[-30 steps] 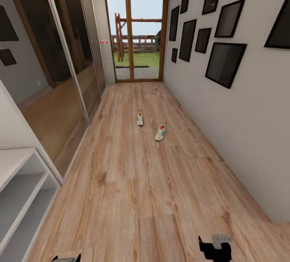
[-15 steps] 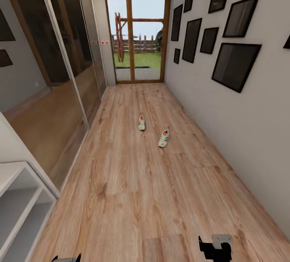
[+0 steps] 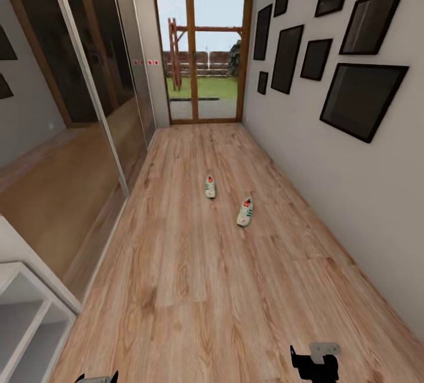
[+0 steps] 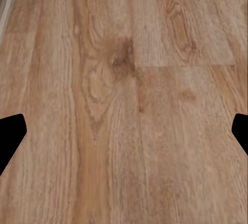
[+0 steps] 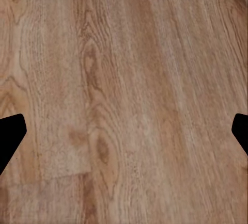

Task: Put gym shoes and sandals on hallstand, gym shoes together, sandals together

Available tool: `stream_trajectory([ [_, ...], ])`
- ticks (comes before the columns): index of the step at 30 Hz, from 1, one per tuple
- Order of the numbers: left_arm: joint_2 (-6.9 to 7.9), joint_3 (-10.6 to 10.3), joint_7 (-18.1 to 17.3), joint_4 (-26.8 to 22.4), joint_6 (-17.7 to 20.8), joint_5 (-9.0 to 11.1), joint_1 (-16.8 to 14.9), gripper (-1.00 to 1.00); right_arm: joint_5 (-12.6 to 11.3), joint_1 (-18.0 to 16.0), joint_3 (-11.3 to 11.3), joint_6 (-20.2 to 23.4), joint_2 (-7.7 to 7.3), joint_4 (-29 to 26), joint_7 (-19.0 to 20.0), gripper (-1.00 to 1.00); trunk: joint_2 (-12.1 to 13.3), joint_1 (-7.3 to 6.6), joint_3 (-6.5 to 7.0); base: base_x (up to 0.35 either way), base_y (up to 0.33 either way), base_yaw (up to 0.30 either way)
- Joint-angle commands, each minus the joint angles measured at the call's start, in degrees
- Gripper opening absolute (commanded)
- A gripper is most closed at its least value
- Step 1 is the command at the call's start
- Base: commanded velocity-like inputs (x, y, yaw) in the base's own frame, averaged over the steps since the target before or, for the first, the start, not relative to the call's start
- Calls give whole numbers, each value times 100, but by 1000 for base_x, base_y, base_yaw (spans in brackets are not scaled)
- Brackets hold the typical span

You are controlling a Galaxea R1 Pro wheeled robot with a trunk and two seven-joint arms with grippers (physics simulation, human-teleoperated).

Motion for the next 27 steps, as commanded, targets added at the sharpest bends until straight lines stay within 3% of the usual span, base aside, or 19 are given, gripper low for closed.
stream_trajectory([
  [1,-1,23,-60,6,-4,48,-4,100,61,-4,-36,-17,0,7,-27,100,-2,3,-5,339,96,0],
  [27,-1,23,-61,6,-5,48,-4,100,61,-4,-36,-17,1,7,-27,100,-2,3,-5,339,96,0],
])
